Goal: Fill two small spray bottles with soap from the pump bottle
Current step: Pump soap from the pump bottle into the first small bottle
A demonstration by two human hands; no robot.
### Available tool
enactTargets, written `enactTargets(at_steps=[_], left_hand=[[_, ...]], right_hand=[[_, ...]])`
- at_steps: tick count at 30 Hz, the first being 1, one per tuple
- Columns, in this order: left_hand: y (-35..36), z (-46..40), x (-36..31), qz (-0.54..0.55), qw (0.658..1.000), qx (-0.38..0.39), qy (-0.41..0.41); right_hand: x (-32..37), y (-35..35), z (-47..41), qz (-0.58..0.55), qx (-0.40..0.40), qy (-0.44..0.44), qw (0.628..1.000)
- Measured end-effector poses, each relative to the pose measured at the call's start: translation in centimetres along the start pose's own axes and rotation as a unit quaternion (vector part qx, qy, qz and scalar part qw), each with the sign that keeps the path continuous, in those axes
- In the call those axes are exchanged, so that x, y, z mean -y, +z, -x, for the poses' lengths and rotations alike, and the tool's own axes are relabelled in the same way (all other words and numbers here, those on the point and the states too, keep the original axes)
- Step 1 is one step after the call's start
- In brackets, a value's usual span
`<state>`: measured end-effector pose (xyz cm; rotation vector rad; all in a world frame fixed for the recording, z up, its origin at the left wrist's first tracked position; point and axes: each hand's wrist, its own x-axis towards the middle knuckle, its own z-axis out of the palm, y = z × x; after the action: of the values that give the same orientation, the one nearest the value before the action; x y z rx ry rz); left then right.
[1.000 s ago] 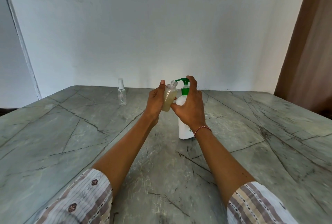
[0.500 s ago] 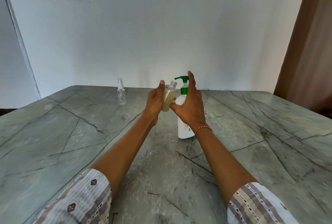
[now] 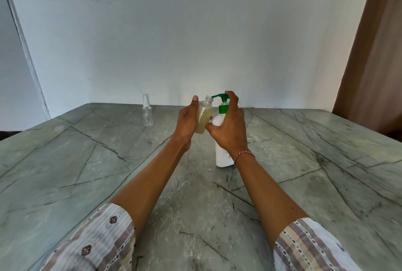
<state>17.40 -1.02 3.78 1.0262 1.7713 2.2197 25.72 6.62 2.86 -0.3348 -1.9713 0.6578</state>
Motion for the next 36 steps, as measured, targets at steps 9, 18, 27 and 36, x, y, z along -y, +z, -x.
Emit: enactTargets(at_steps=[9,18,27,36], left_hand=[[0.11,-0.06,0.1,-0.013,1.0,0.0,-0.004],[0.04,0.04,-0.13,0.003,1.0,-0.002,-0.005],[0.09,0.43,-0.38,0.023,1.0,0.004,-0.017],[-0.01,0.22,0.16,0.028,0.999,-0.001,-0.039]], right_hand=[[-0.3,0.09,-0.08,0.006,-0.002,0.007,1.0],[-0.14,0.21,-0.09,0.011,0.013,0.0,1.0],[0.04,0.13,0.0,0.004,0.004,-0.007,1.0],[-0.03,0.06,-0.08,0.0,0.031,-0.004,1.0]])
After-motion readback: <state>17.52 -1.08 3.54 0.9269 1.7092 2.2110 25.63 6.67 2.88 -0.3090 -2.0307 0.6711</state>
